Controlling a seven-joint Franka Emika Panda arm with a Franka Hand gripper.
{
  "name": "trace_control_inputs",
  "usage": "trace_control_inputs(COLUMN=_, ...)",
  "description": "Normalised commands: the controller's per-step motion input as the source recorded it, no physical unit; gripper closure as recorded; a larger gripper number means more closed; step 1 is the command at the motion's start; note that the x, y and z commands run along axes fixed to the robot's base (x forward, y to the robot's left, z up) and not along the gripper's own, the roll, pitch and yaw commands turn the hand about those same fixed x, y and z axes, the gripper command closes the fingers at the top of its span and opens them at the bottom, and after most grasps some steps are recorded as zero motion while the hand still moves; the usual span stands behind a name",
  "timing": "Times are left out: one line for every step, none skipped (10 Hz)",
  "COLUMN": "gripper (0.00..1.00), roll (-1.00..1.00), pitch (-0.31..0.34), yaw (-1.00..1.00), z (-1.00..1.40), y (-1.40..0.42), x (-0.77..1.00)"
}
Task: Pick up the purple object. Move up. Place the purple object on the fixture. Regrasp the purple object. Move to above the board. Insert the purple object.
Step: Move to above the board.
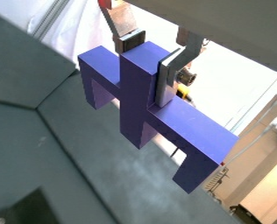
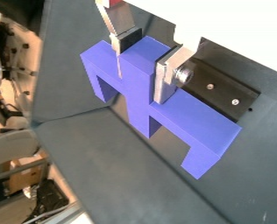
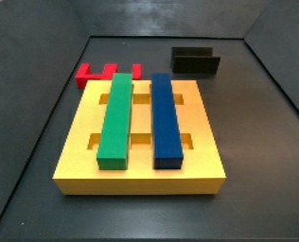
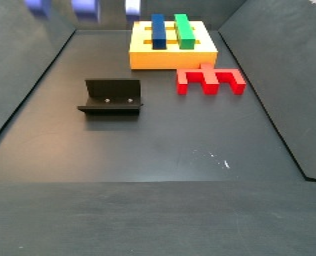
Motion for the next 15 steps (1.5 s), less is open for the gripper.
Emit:
trace_control_inputs(gripper=1.00, roll=-0.01, pitch=-0.019, yaw=0.00, z=0.65, y=0.00, x=0.00)
trace_control_inputs(gripper=1.00, roll=0.00, pitch=-0.006, yaw=-0.01, z=0.45, y=0.01, x=0.00)
trace_control_inputs(gripper=1.00, roll=0.00, pitch=0.017, yaw=-0.02, z=0.23, y=-0.01, x=0.00)
trace_control_inputs(gripper=1.00, roll=-1.00, pitch=0.092, yaw=-0.10, z=0.28, y=-1.40, x=-1.01)
trace_control_inputs(gripper=1.00, roll=-1.00, pitch=0.092, yaw=-0.10, z=0.27, y=-1.40, x=-1.02)
trace_control_inputs(gripper=1.00, roll=-1.00, pitch=0.082, yaw=-0.09, z=0.29, y=-1.40, x=-1.11)
trace_control_inputs(gripper=1.00, roll=-1.00, pitch=0.085, yaw=-0.08, z=0.26, y=-1.40, x=-1.11)
trace_control_inputs(gripper=1.00, roll=-1.00, pitch=0.095, yaw=-0.07, z=0.27, y=-1.40, x=-1.11)
trace_control_inputs(gripper=1.00, roll=-1.00, pitch=0.097, yaw=-0.07, z=0.28, y=-1.40, x=-1.13)
trace_control_inputs(gripper=1.00, roll=-1.00, pitch=0.095, yaw=-0.06, z=0.10, y=-0.51, x=-0.47)
trace_control_inputs(gripper=1.00, roll=-1.00, pitch=0.094, yaw=-0.05, z=0.04, y=-0.26, x=-0.28)
trace_control_inputs(gripper=1.00, roll=-1.00, pitch=0.097, yaw=-0.05, z=0.02, y=-0.07, x=-0.10)
trace_control_inputs(gripper=1.00, roll=-1.00, pitch=0.084, yaw=-0.04, z=0.03, y=-0.07, x=-0.11)
trace_control_inputs(gripper=1.00, roll=-1.00, pitch=0.070, yaw=-0.03, z=0.00, y=0.00, x=-0.09)
trace_control_inputs(gripper=1.00, roll=-1.00, pitch=0.058, yaw=-0.03, z=0.01, y=0.03, x=-0.08)
